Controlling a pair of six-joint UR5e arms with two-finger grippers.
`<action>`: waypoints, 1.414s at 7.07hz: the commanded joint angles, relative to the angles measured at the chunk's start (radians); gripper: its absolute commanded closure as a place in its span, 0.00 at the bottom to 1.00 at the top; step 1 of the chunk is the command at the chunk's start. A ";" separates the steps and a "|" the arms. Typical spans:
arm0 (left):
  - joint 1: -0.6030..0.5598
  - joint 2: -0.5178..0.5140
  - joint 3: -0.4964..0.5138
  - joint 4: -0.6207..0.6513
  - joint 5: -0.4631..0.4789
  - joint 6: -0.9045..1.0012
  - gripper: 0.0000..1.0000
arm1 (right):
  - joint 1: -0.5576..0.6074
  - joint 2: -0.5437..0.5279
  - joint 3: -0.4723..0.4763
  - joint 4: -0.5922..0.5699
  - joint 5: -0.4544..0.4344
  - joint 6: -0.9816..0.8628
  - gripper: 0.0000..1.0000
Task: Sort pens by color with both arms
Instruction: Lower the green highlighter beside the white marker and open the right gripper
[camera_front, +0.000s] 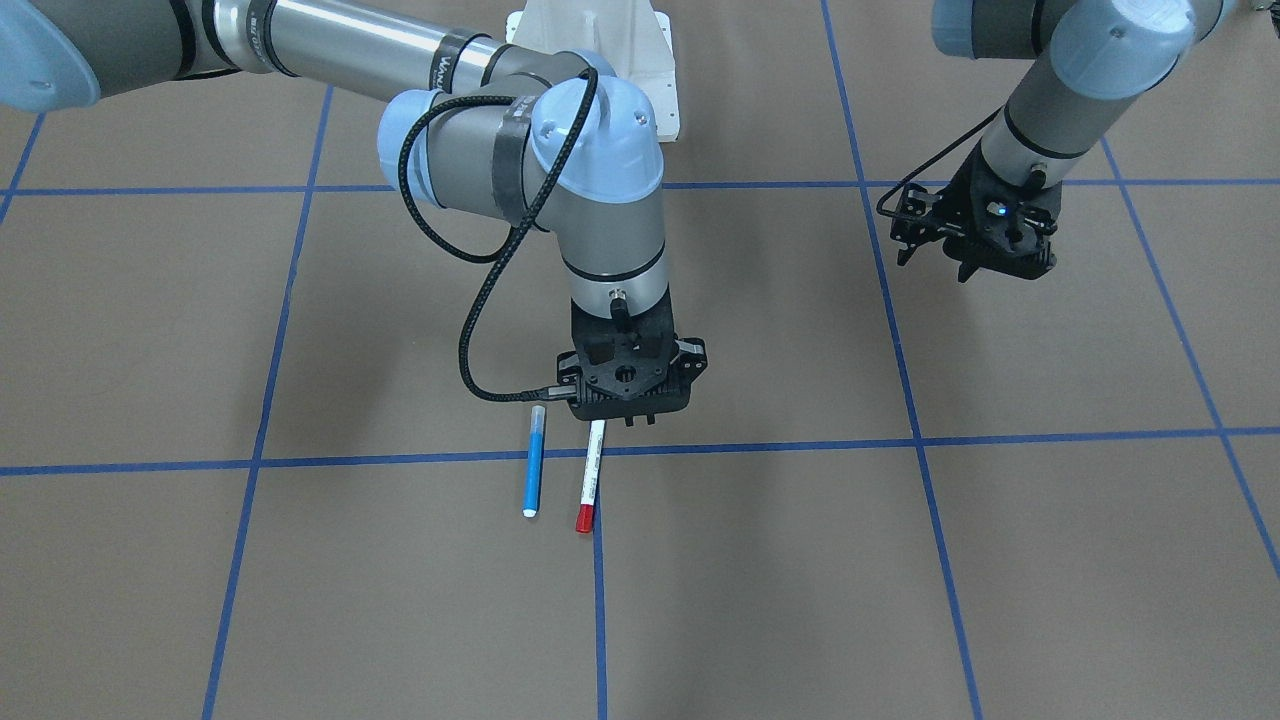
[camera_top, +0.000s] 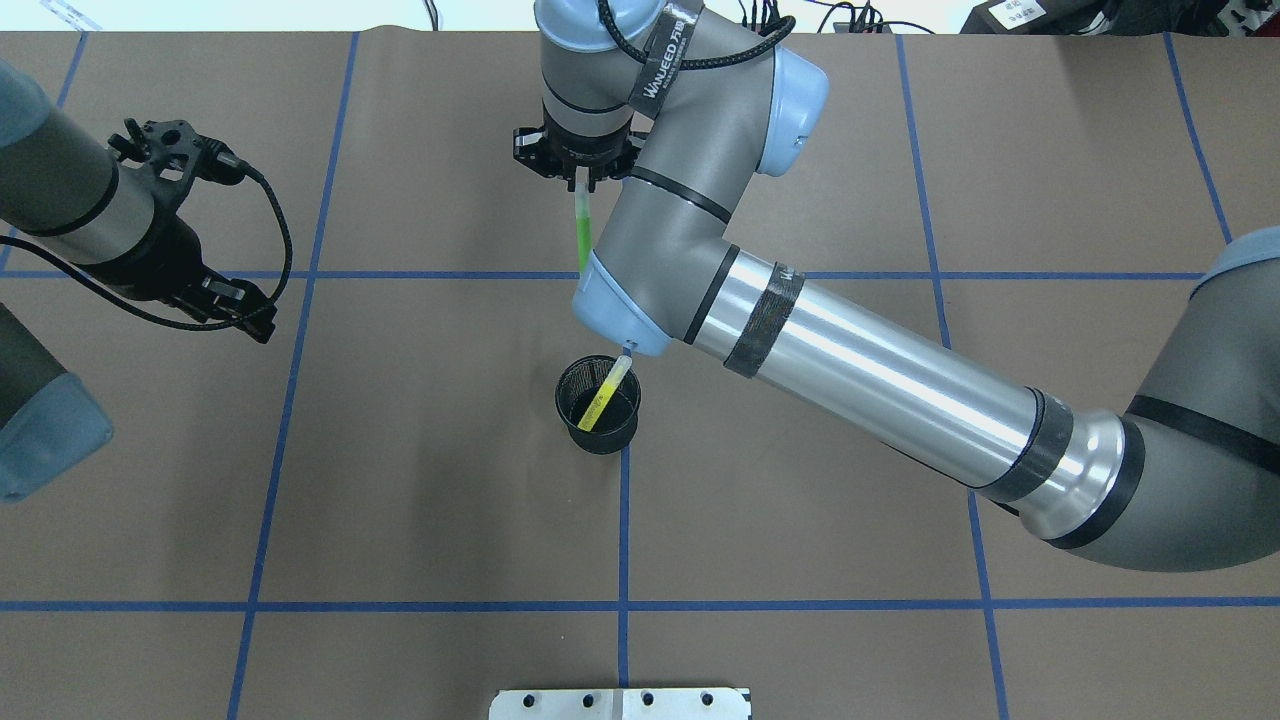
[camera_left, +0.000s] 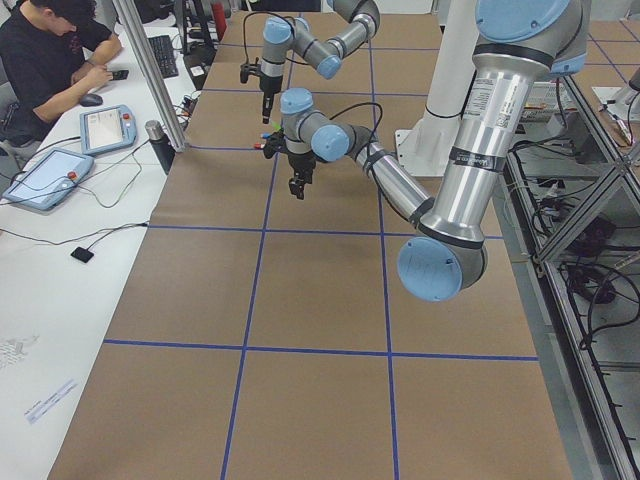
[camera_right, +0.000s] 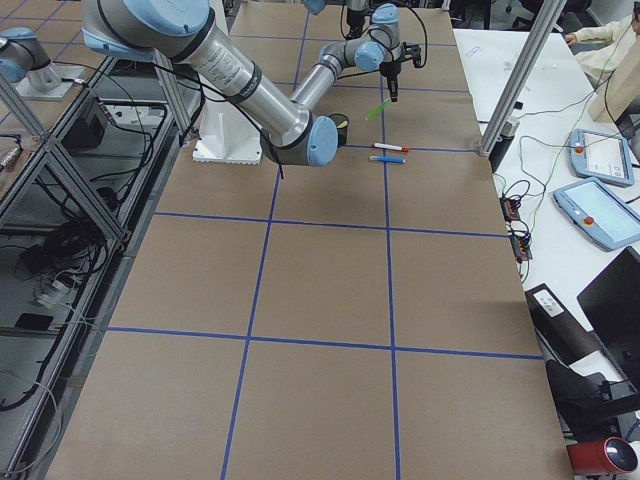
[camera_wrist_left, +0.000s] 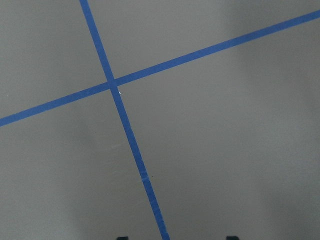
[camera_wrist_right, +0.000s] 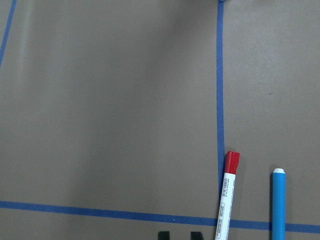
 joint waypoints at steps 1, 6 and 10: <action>0.002 0.001 0.000 0.000 0.000 0.001 0.27 | 0.004 0.021 -0.104 0.080 0.014 0.001 1.00; 0.002 0.000 0.002 0.000 0.000 -0.001 0.27 | -0.003 0.059 -0.205 0.169 0.013 0.001 1.00; 0.002 -0.003 0.002 0.000 0.000 -0.001 0.27 | -0.010 0.059 -0.204 0.168 0.005 0.000 0.27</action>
